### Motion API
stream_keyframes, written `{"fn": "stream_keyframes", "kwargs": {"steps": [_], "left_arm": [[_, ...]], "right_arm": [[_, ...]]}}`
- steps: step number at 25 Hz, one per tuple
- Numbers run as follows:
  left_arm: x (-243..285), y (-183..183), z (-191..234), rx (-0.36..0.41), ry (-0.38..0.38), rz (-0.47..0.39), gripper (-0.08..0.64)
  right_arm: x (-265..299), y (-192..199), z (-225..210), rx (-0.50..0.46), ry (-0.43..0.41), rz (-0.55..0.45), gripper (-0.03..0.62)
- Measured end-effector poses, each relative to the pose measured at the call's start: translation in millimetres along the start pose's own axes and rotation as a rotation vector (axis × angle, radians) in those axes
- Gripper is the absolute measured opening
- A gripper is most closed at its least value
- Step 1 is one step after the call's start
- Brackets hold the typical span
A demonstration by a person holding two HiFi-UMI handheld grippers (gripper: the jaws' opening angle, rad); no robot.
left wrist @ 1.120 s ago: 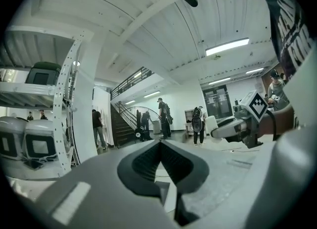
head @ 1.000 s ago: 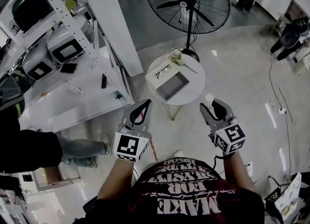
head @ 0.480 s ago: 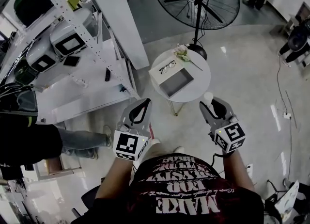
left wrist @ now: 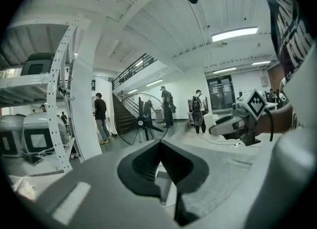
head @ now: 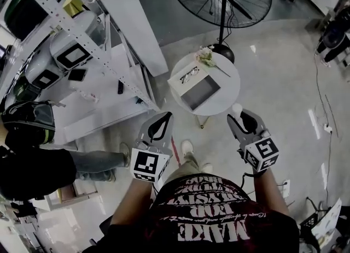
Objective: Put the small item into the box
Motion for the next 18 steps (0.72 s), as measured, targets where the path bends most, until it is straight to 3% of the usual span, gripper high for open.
{"fn": "stream_keyframes", "kwargs": {"steps": [4,18], "left_arm": [[23.3,-8.5,4.8,-0.001,0.004,-0.048,0.002],[87.9,-12.6,65.3,-0.01,0.023,-0.055,0.002]], "right_arm": [[11.7,-9.6,-7.5,-0.017,-0.021,0.015,0.158],[80.8,-43.7,-42.4,-0.037,-0.014,0.035,0.161]]}}
Point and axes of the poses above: the fingertips, and each gripper's own axes: x forward along the fingers, z to its left, y out of its underside, the point moved 4 cm from there along -x, backward along the fingers, and after that the axes turned 9 degrees about -y, right-handed, at the moved point
